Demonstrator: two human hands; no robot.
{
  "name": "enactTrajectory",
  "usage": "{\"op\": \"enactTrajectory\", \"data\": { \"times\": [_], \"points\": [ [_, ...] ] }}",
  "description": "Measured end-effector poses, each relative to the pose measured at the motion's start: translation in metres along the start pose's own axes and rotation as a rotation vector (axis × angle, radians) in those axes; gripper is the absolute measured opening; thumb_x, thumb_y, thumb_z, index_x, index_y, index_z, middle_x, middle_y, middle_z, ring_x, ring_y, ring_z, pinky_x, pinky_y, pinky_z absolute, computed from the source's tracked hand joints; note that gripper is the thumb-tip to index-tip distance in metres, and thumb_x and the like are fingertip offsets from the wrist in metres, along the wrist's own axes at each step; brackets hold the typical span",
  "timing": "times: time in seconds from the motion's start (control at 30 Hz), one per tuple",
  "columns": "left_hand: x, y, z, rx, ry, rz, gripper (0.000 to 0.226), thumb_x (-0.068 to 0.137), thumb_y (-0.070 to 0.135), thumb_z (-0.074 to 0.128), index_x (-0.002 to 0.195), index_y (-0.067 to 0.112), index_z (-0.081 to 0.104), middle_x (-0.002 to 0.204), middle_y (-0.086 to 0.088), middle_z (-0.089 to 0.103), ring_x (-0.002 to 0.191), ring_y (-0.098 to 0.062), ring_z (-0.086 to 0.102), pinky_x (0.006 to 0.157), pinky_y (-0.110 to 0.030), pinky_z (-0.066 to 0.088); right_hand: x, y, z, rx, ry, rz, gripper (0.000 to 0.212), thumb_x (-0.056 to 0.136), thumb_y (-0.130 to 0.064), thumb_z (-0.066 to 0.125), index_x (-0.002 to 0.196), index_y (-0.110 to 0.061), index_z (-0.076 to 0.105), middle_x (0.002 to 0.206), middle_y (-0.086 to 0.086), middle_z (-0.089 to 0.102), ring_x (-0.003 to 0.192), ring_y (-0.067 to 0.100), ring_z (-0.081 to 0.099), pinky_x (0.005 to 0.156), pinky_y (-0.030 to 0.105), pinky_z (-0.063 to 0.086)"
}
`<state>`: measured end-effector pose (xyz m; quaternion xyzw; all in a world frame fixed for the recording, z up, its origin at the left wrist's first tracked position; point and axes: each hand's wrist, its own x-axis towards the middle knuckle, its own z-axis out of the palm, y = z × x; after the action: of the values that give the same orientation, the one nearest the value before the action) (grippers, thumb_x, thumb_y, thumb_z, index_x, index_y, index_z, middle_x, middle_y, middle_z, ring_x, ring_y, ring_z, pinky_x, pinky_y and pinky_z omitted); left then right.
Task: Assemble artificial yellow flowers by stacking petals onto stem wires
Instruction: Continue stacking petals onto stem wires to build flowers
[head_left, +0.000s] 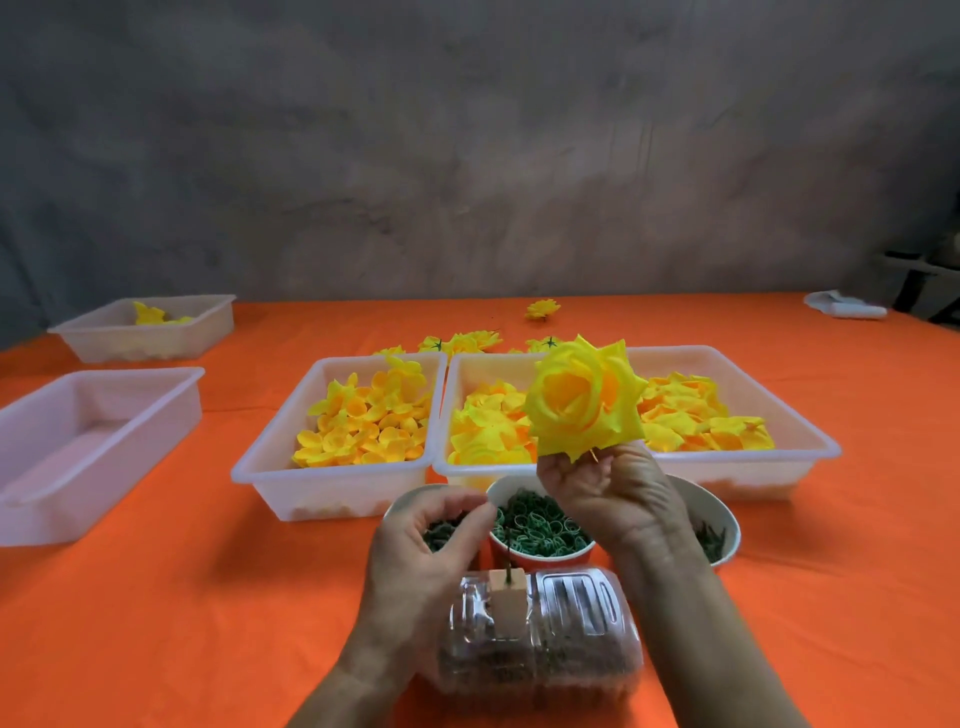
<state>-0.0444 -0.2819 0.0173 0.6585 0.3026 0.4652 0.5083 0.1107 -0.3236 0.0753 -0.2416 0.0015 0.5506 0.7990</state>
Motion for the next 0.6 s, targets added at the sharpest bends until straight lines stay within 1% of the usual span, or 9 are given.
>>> {"op": "enactTrajectory", "data": {
  "times": [0.03,0.1,0.13,0.2,0.27,0.37,0.43,0.5,0.6],
  "points": [
    [0.005,0.008,0.001,-0.021,0.012,-0.005,0.024,0.069,0.039,0.071,0.087,0.023,0.074,0.088,0.005,0.074,0.088,-0.008,0.068,0.077,-0.020,0.051,0.001,0.002,0.001,0.022,-0.021,0.012,0.011,0.067,-0.014,0.057,0.077,-0.011,0.060,0.059,0.007,0.067,0.057,0.020,0.063,0.054,0.029,0.055],
    [0.017,0.025,0.006,-0.037,0.020,-0.011,0.042,0.064,0.051,0.065,0.097,0.026,0.070,0.091,0.006,0.072,0.086,-0.003,0.066,0.073,-0.014,0.049,0.006,0.008,0.001,0.071,-0.037,0.042,0.015,0.063,-0.012,0.056,0.077,-0.008,0.061,0.059,0.009,0.067,0.050,0.021,0.064,0.044,0.034,0.055],
    [0.023,0.032,0.009,-0.044,0.005,-0.023,0.049,0.063,0.055,0.063,0.102,0.025,0.067,0.092,0.006,0.072,0.086,-0.002,0.066,0.071,-0.013,0.049,0.007,0.011,0.002,0.068,-0.042,0.058,0.014,0.062,-0.011,0.055,0.074,-0.006,0.061,0.058,0.010,0.067,0.048,0.021,0.064,0.042,0.035,0.054],
    [0.036,0.046,0.016,-0.096,-0.048,-0.105,0.059,0.063,0.058,0.062,0.107,0.019,0.065,0.093,0.006,0.072,0.083,-0.006,0.066,0.068,-0.018,0.050,0.008,0.017,0.003,0.033,-0.063,0.082,0.014,0.062,-0.011,0.054,0.063,-0.004,0.066,0.057,0.011,0.067,0.046,0.021,0.065,0.042,0.034,0.054],
    [0.047,0.056,0.021,-0.166,-0.072,-0.197,0.050,0.070,0.047,0.066,0.106,0.012,0.065,0.091,0.001,0.072,0.078,-0.010,0.065,0.064,-0.021,0.052,0.009,0.021,0.003,-0.003,-0.088,0.101,0.021,0.063,-0.011,0.053,0.056,-0.002,0.070,0.060,0.012,0.069,0.049,0.023,0.067,0.045,0.035,0.055],
    [0.055,0.061,0.024,-0.221,-0.008,-0.254,0.030,0.076,0.023,0.073,0.102,0.009,0.064,0.085,-0.002,0.069,0.068,-0.010,0.062,0.057,-0.020,0.050,0.012,0.025,0.000,-0.012,-0.077,0.115,0.017,0.063,-0.013,0.057,0.074,-0.002,0.065,0.063,0.013,0.069,0.053,0.024,0.067,0.048,0.034,0.055],
    [0.059,0.060,0.024,-0.248,0.013,-0.274,0.025,0.077,0.018,0.074,0.098,0.010,0.065,0.086,-0.004,0.069,0.072,-0.014,0.062,0.055,-0.021,0.051,0.015,0.024,-0.004,-0.041,-0.070,0.120,0.020,0.063,-0.012,0.058,0.080,-0.004,0.062,0.064,0.012,0.068,0.061,0.023,0.063,0.049,0.030,0.055],
    [0.061,0.060,0.023,-0.254,0.028,-0.278,0.017,0.077,0.018,0.074,0.090,0.013,0.065,0.086,-0.005,0.068,0.076,-0.017,0.062,0.055,-0.024,0.051,0.018,0.023,-0.007,-0.055,-0.091,0.116,0.020,0.062,-0.011,0.059,0.081,-0.003,0.063,0.066,0.012,0.069,0.061,0.021,0.064,0.051,0.027,0.055],
    [0.065,0.059,0.022,-0.243,0.052,-0.253,0.011,0.077,0.018,0.074,0.081,0.015,0.064,0.071,0.003,0.068,0.063,-0.009,0.062,0.049,-0.021,0.051,0.023,0.019,-0.011,-0.175,-0.151,0.051,0.016,0.069,-0.011,0.062,0.083,-0.005,0.068,0.073,0.010,0.072,0.058,0.017,0.068,0.051,0.024,0.056]
  ]
}}
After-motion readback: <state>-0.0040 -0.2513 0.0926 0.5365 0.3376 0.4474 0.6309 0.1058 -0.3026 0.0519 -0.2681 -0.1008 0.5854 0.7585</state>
